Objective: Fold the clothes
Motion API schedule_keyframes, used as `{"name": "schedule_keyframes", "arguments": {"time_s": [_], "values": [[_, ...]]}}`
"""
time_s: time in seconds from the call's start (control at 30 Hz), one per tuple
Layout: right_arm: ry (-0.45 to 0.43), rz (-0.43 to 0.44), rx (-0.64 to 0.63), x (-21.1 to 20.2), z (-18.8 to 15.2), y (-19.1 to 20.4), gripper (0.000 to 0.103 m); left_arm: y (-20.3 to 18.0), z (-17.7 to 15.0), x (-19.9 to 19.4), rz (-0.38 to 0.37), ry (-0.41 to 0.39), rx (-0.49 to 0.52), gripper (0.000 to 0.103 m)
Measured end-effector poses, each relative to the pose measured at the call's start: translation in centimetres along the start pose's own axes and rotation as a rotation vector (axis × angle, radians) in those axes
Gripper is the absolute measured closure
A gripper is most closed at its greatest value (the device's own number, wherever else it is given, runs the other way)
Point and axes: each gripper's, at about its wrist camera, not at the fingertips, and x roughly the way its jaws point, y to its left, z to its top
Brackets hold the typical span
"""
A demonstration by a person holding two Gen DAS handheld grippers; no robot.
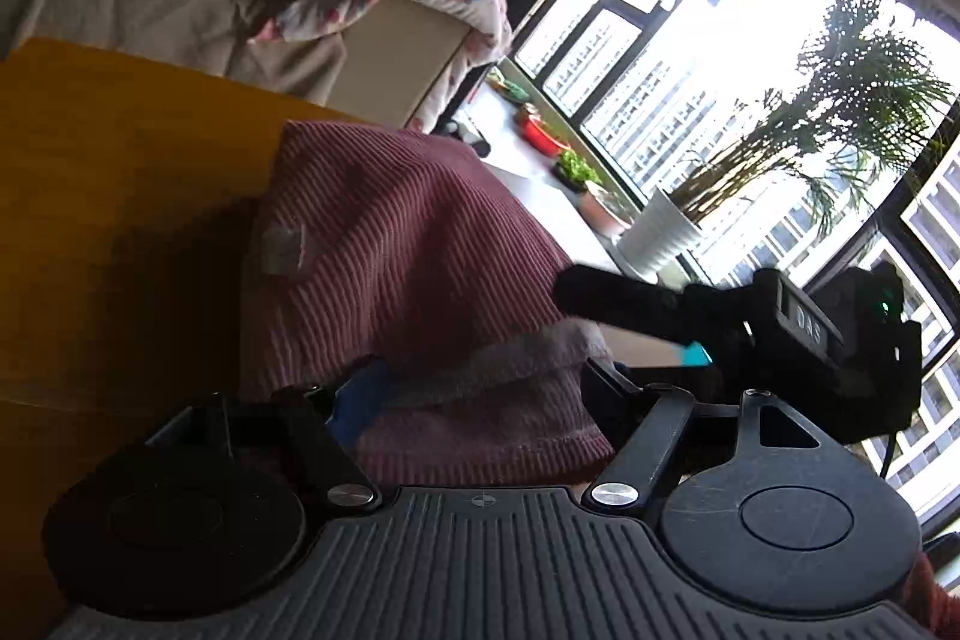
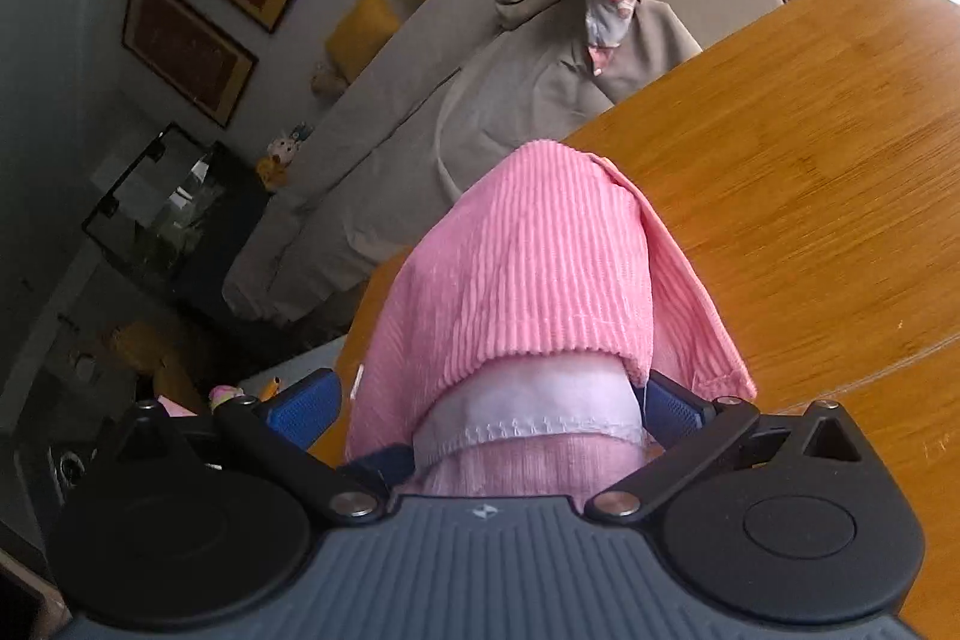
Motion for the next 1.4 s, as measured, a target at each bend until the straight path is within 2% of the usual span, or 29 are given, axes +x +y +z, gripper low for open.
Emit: {"name": "schedule_keyframes", "arguments": {"time_s": [0.1,0.17,0.23,0.27,0.33,0.43,0.53,0.73,0.8,0.87,0.9,1.13,1.2,1.27,1.4], "values": [[-0.063,-0.093,-0.085,-0.9,-0.2,0.5,0.0,-0.1,0.1,-1.8,0.008,-0.065,0.012,0.018],[-0.118,-0.172,-0.142,-1.2,-0.9,0.1,0.0,-0.2,-0.1,-3.3,0.044,-0.128,0.045,0.013],[-0.172,-0.251,-0.199,-1.5,-1.5,-0.2,0.0,-0.3,-0.6,-4.5,0.073,-0.155,0.092,0.012],[-0.185,-0.259,-0.192,-1.7,-1.7,-0.6,0.0,-0.3,-0.9,-5.0,0.088,-0.156,0.121,0.012],[-0.18,-0.213,-0.114,-1.9,-1.5,-1.7,0.0,-0.5,-1.4,-5.8,0.131,-0.138,0.191,0.012],[-0.192,-0.215,-0.105,-1.9,-1.6,-1.8,0.0,-0.8,-2.1,-6.3,0.217,-0.095,0.302,0.015],[-0.189,-0.224,-0.117,-1.8,-1.7,-1.6,0.0,-1.5,-2.1,-5.5,0.273,-0.059,0.408,0.02],[-0.209,-0.213,-0.088,-2.4,-2.2,-2.2,0.0,-1.8,-1.2,-3.3,0.3,-0.075,0.49,0.025],[-0.213,-0.208,-0.08,-2.5,-2.3,-2.3,0.0,-1.9,-0.9,-2.6,0.306,-0.083,0.513,0.036],[-0.216,-0.203,-0.075,-2.5,-2.3,-2.4,0.0,-2.0,-0.5,-1.9,0.312,-0.091,0.536,0.059],[-0.217,-0.201,-0.073,-2.5,-2.2,-2.4,0.0,-2.0,-0.4,-1.5,0.315,-0.095,0.548,0.061],[-0.221,-0.193,-0.064,-2.5,-2.1,-2.6,0.0,-1.8,3.0,-1.5,0.198,-0.14,0.399,0.062],[-0.224,-0.19,-0.061,-2.6,-2.3,-2.7,0.0,-1.6,2.3,-1.9,0.179,-0.118,0.419,0.059],[-0.226,-0.187,-0.058,-2.6,-2.3,-2.7,0.0,-1.7,1.2,-2.6,0.183,-0.083,0.47,0.049],[-0.226,-0.188,-0.058,-2.5,-2.3,-2.7,0.0,-1.8,-1.1,-2.4,0.304,-0.011,0.625,0.046]]}}
